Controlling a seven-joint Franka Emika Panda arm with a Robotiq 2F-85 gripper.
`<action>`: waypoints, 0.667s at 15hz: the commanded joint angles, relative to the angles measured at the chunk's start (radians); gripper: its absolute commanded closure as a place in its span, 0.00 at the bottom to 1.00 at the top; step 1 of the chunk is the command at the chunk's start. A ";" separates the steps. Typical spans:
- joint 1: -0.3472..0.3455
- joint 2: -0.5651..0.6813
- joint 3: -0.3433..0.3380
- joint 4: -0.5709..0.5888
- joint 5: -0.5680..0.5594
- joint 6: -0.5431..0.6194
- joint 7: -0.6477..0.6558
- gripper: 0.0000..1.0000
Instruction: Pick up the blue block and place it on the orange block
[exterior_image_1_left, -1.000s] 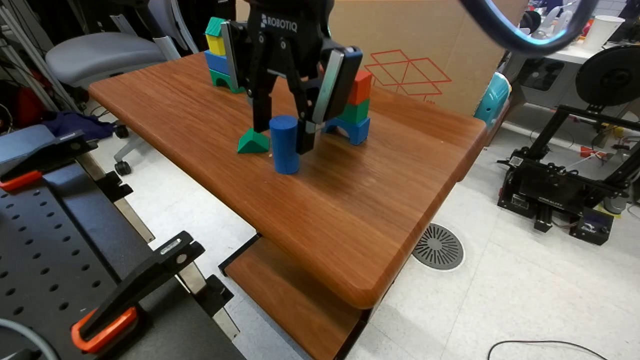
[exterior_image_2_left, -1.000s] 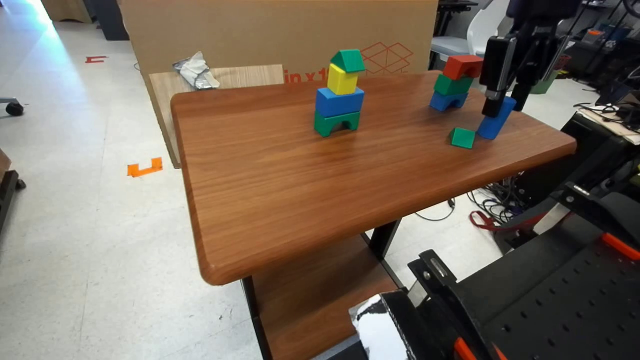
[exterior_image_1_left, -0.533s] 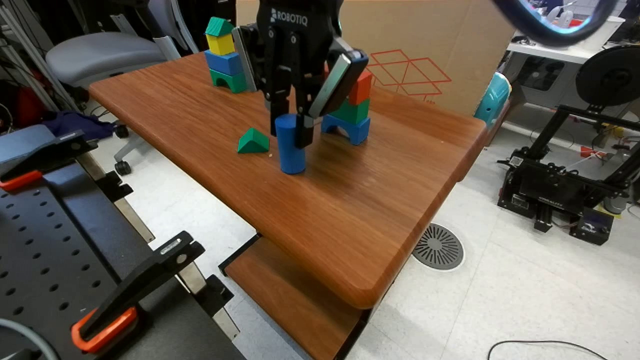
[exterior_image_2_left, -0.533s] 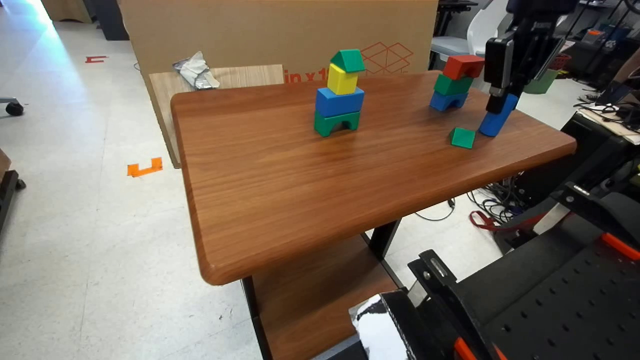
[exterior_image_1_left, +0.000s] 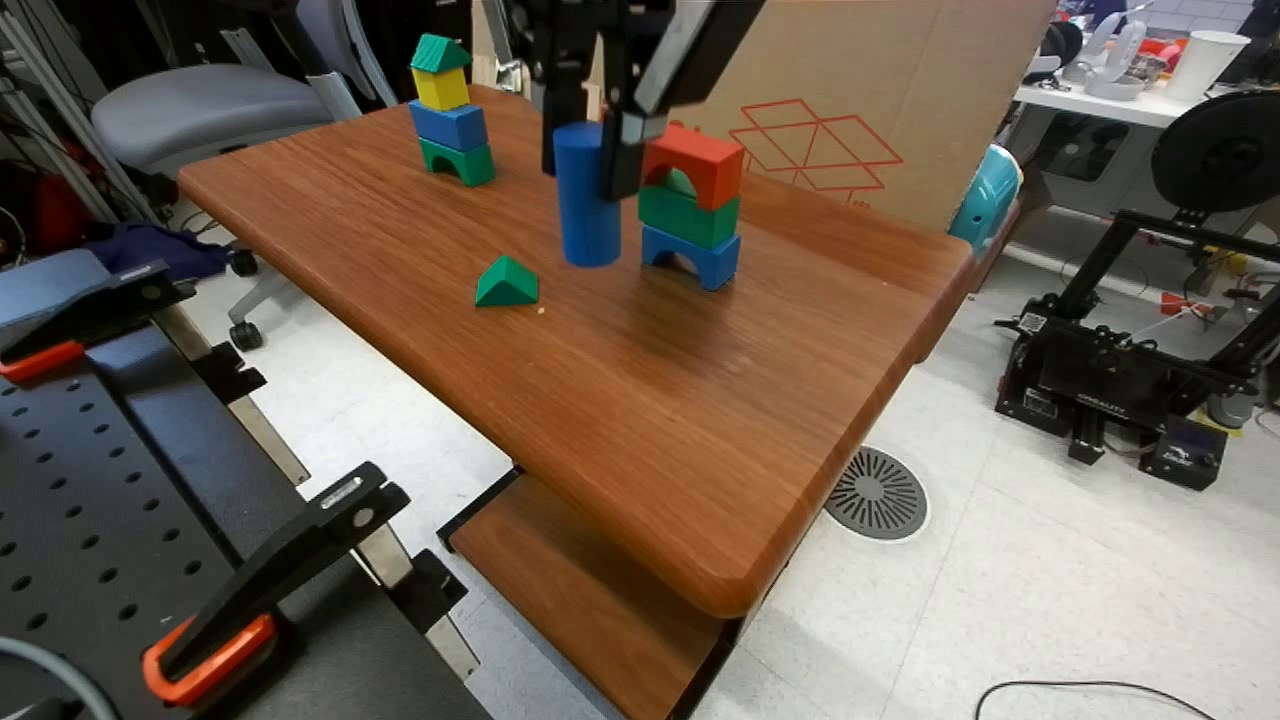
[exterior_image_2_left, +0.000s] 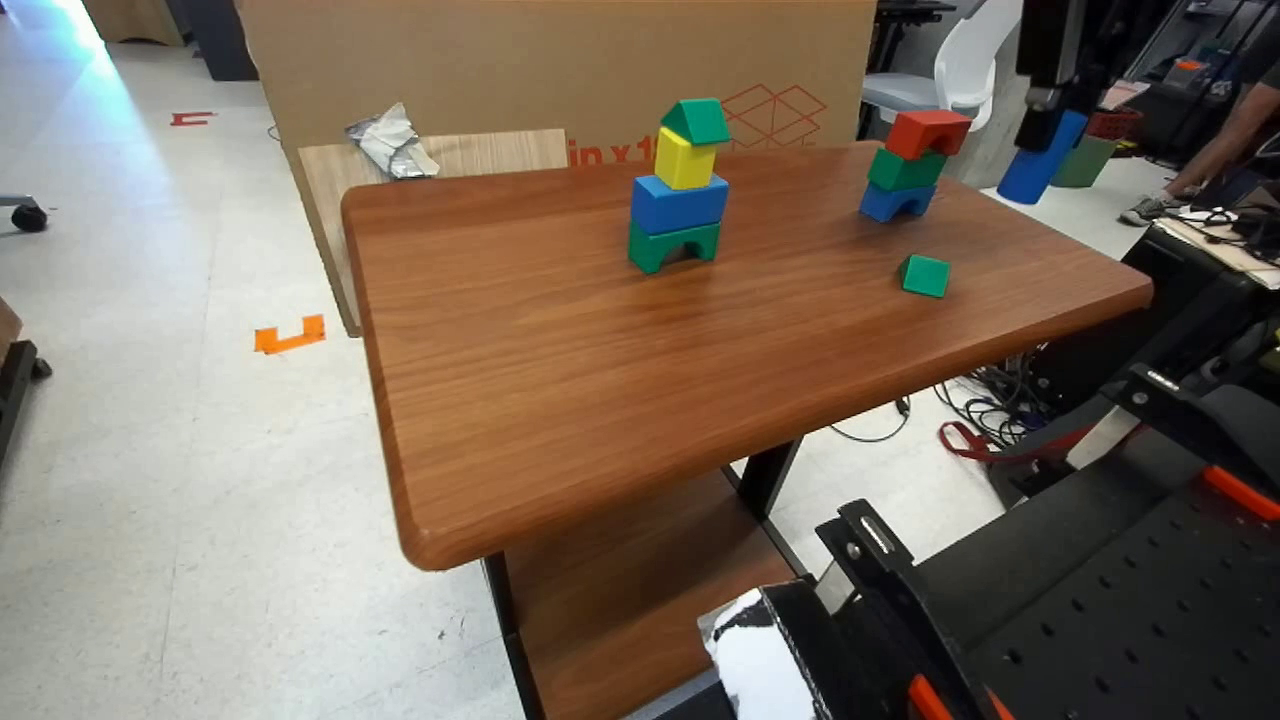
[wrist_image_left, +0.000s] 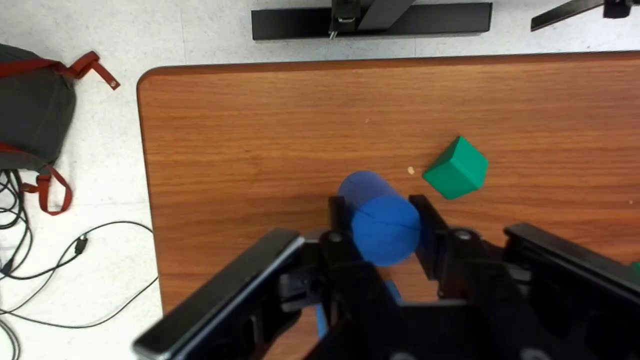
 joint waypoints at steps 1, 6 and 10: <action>-0.020 -0.065 0.014 0.031 0.033 -0.085 -0.026 0.92; -0.016 -0.075 0.010 0.095 0.040 -0.108 -0.024 0.92; -0.014 -0.051 0.012 0.144 0.040 -0.111 -0.018 0.92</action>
